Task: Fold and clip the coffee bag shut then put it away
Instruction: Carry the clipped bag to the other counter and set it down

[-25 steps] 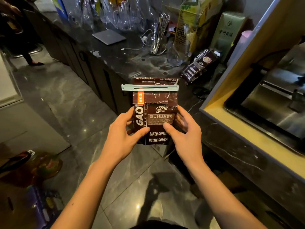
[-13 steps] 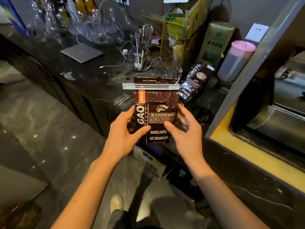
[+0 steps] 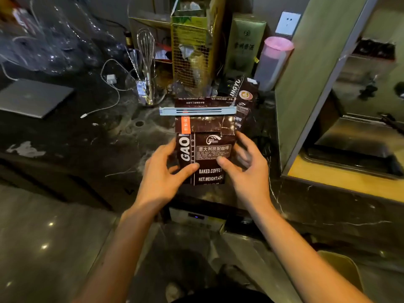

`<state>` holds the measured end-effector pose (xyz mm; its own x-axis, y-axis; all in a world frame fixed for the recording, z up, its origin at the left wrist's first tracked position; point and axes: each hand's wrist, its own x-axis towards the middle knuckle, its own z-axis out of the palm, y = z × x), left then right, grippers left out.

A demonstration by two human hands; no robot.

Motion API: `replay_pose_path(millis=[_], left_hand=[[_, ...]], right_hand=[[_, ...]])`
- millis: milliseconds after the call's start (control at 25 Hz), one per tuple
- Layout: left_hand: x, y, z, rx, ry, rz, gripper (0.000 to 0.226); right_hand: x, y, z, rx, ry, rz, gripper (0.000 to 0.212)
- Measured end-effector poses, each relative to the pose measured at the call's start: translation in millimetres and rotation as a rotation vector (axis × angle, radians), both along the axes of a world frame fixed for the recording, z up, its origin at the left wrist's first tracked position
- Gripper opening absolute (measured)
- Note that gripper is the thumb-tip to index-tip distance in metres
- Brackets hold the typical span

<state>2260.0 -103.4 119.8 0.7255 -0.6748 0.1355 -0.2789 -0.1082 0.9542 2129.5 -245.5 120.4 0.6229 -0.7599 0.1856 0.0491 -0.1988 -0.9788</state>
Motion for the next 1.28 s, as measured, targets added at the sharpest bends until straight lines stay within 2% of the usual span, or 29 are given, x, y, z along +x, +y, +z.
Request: replay_pose_path(millis=[360, 520, 640, 760, 960, 1160, 1280], left_hand=[[46, -81, -9, -0.016, 0.025, -0.154, 0.064], [52, -114, -13, -0.009, 0.054, -0.154, 0.065], [57, -133, -18, 0.015, 0.064, -0.131, 0.066], [59, -150, -32, 0.026, 0.081, -0.122, 0.064], [76, -172, -66, 0.128, 0.112, -0.147, 0.063], [116, -187, -99, 0.188, 0.104, -0.258, 0.069], [136, -198, -112, 0.205, 0.137, -0.333, 0.062]], right_hand=[[24, -62, -12, -0.01, -0.011, -0.132, 0.066], [30, -100, -20, 0.026, -0.009, -0.103, 0.067], [36, -118, -31, -0.038, 0.049, -0.093, 0.067], [39, -137, -47, -0.022, 0.088, -0.077, 0.058], [46, -150, -75, 0.049, 0.151, -0.071, 0.061], [69, -150, -93, 0.067, 0.216, -0.132, 0.056], [83, -146, -99, 0.097, 0.201, -0.2, 0.056]])
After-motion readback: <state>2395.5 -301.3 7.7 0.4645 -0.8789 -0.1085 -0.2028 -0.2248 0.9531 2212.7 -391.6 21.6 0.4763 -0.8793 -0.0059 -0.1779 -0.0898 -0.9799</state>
